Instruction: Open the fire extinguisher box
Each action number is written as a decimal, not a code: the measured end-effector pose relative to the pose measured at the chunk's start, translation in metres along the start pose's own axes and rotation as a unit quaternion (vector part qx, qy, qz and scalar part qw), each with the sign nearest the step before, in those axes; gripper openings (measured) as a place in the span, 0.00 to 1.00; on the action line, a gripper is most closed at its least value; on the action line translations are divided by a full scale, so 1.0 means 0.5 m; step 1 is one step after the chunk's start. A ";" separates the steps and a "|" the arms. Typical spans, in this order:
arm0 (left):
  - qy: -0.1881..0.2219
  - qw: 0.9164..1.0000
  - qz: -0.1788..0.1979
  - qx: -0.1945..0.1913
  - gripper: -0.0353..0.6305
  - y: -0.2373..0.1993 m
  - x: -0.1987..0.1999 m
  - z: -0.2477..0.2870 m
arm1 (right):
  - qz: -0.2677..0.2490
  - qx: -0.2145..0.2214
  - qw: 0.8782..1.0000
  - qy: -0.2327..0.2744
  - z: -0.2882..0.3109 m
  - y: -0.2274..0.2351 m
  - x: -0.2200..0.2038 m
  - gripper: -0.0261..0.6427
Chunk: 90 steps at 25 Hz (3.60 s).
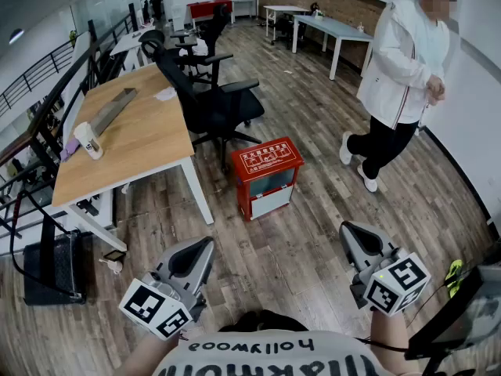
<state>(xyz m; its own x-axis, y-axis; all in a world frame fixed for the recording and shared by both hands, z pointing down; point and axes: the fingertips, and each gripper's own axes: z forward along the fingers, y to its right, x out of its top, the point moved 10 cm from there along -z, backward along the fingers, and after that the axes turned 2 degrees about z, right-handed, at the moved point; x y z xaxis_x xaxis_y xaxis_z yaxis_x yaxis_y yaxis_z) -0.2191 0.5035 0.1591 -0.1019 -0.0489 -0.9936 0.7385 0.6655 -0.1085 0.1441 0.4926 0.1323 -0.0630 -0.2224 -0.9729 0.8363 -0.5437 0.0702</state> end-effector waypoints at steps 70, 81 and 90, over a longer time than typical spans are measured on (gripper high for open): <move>-0.049 0.998 -0.022 0.035 0.06 0.005 -0.111 0.433 | 0.062 0.076 0.995 -0.021 0.183 0.452 -0.049 0.06; -0.064 0.997 -0.029 0.021 0.06 -0.094 -0.106 0.511 | 0.064 0.045 0.997 -0.027 0.243 0.492 -0.017 0.06; -0.082 0.996 -0.044 -0.009 0.06 -0.209 -0.115 0.572 | 0.075 0.030 0.996 -0.042 0.343 0.493 -0.009 0.06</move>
<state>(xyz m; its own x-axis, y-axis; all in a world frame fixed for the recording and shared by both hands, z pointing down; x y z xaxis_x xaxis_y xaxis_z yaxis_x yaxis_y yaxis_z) -0.1000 0.2238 0.2184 -0.0548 -0.2277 -0.9722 0.7187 0.6669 -0.1968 0.2570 0.2209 0.1919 0.0126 -0.3694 -0.9292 0.8064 -0.5457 0.2279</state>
